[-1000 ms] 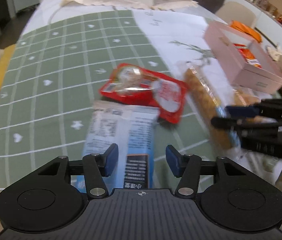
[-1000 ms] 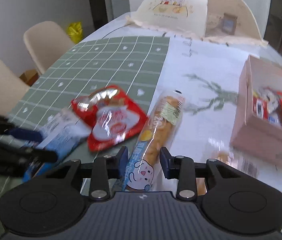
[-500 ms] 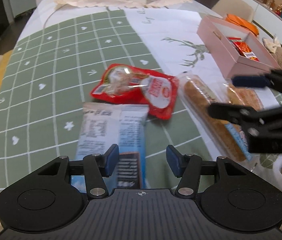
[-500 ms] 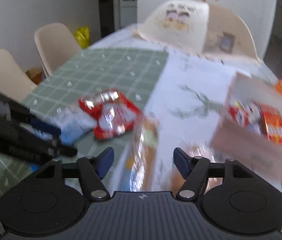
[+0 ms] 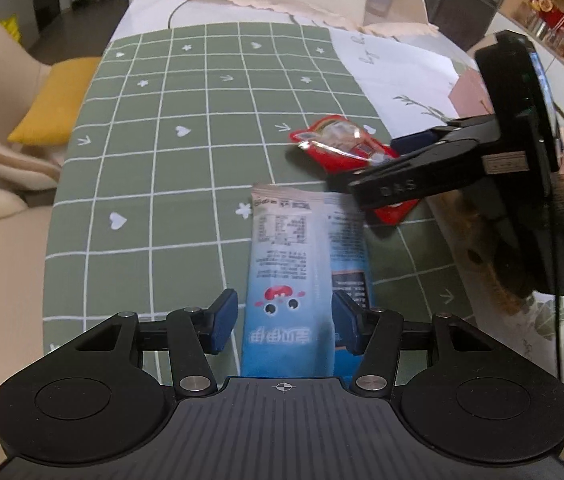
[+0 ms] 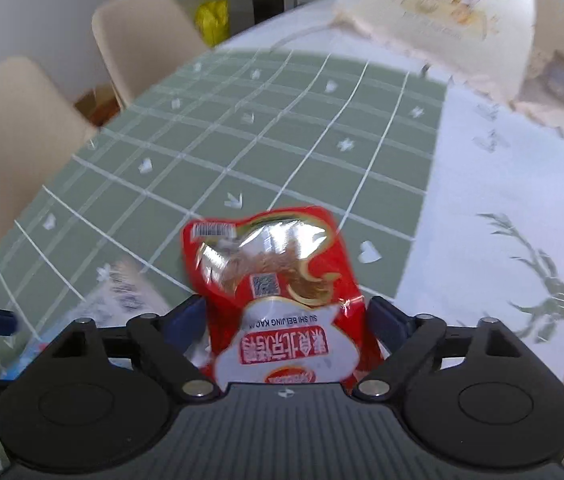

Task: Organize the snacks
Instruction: 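Grasp the red roast-duck pouch with the right gripper, then grasp the wrapped bread roll with the left gripper while the right holds the pouch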

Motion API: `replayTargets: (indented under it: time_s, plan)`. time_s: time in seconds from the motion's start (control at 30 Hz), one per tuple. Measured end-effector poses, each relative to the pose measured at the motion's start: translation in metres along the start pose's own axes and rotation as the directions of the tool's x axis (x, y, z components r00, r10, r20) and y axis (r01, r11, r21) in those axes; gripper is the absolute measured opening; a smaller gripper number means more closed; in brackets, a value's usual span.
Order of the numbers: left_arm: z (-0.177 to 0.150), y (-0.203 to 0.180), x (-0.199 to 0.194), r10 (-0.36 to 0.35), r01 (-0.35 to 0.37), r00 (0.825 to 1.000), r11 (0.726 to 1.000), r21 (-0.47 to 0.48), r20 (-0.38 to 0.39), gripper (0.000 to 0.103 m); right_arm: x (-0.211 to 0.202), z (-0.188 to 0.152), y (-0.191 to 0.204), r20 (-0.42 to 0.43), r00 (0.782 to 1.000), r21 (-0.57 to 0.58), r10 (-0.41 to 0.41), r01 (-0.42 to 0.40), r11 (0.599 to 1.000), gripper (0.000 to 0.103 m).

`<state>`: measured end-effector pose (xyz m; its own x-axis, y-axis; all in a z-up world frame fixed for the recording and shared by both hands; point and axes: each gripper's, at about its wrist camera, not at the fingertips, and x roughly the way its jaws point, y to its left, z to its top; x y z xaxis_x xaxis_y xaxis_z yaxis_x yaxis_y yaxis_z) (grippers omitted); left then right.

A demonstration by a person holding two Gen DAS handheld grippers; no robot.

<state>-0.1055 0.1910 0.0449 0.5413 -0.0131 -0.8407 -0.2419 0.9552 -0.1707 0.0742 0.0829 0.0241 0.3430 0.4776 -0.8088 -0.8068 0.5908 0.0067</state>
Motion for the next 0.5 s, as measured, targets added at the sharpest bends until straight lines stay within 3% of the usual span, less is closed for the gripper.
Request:
replayTargets:
  time_s: [0.03,0.17,0.23,0.4,0.5]
  plan:
    - [0.000,0.000,0.000,-0.008,0.008,1.000,1.000,-0.002,0.002,0.057,0.000,0.000,0.002,0.001,1.000,0.007,0.004,-0.004,1.000,0.093]
    - [0.002,-0.008,0.004,-0.037,0.037,0.999,0.999,0.000,0.008,0.057,-0.009,0.001,0.004,0.020,0.999,0.036,0.036,-0.037,0.999,0.074]
    - [0.002,-0.013,0.006,-0.047,0.047,0.999,0.999,0.006,0.011,0.057,-0.023,0.001,0.002,0.047,0.997,0.048,0.057,-0.059,0.997,0.060]
    - [0.008,-0.033,0.007,-0.079,0.079,0.997,0.996,0.036,0.022,0.056,-0.064,-0.003,-0.013,0.120,0.989,0.122,0.091,-0.106,0.987,0.056]
    - [0.014,-0.049,0.008,-0.112,0.111,0.993,0.992,0.057,0.022,0.056,-0.097,-0.009,-0.031,0.197,0.978,0.166,0.067,-0.101,0.981,0.055]
